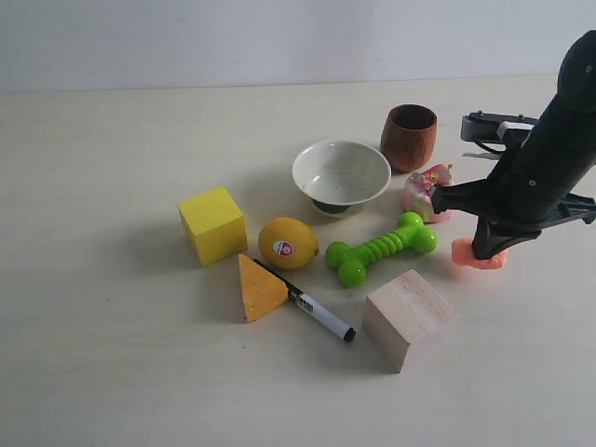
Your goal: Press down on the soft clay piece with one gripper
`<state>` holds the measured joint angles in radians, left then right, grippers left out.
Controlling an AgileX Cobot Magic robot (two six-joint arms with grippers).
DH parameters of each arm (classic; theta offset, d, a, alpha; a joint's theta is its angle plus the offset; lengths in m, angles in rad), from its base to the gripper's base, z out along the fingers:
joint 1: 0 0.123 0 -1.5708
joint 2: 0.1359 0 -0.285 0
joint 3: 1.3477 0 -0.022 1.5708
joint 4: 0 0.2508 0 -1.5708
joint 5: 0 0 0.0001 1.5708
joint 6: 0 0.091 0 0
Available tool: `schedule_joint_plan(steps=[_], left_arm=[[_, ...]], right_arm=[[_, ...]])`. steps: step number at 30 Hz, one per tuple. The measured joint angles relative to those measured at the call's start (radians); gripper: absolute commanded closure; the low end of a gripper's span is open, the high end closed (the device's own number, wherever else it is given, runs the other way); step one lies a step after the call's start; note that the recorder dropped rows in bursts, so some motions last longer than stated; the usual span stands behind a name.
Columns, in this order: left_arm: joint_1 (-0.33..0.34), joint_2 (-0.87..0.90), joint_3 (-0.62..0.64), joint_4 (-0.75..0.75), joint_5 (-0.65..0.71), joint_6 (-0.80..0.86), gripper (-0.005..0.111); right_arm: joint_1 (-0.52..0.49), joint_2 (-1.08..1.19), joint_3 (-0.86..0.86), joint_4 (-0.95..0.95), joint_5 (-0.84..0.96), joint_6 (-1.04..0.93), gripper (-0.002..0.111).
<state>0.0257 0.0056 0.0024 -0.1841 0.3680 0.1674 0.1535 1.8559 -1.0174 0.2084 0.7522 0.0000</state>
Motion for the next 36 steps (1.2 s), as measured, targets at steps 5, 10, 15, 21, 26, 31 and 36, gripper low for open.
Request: schedule_joint_plan(steps=[5, 10, 15, 21, 26, 31, 36], left_arm=[[0.0, 0.0, 0.0, 0.0, 0.0, 0.0, 0.107], [0.0, 0.0, 0.0, 0.0, 0.0, 0.0, 0.107], [0.0, 0.0, 0.0, 0.0, 0.0, 0.0, 0.107], [0.0, 0.0, 0.0, 0.0, 0.0, 0.0, 0.107], [0.0, 0.0, 0.0, 0.0, 0.0, 0.0, 0.107], [0.0, 0.0, 0.0, 0.0, 0.0, 0.0, 0.107], [0.0, 0.0, 0.0, 0.0, 0.0, 0.0, 0.107]], right_arm=[[0.0, 0.049, 0.0, 0.067, -0.017, -0.062, 0.108], [0.0, 0.062, 0.0, 0.081, -0.021, -0.077, 0.108], [0.0, 0.062, 0.0, 0.085, -0.021, -0.086, 0.096], [0.0, 0.062, 0.0, 0.097, -0.021, -0.091, 0.083], [0.0, 0.062, 0.0, 0.113, -0.021, -0.1, 0.083], [0.0, 0.062, 0.0, 0.139, -0.019, -0.121, 0.084], [0.0, 0.062, 0.0, 0.178, -0.017, -0.157, 0.088]])
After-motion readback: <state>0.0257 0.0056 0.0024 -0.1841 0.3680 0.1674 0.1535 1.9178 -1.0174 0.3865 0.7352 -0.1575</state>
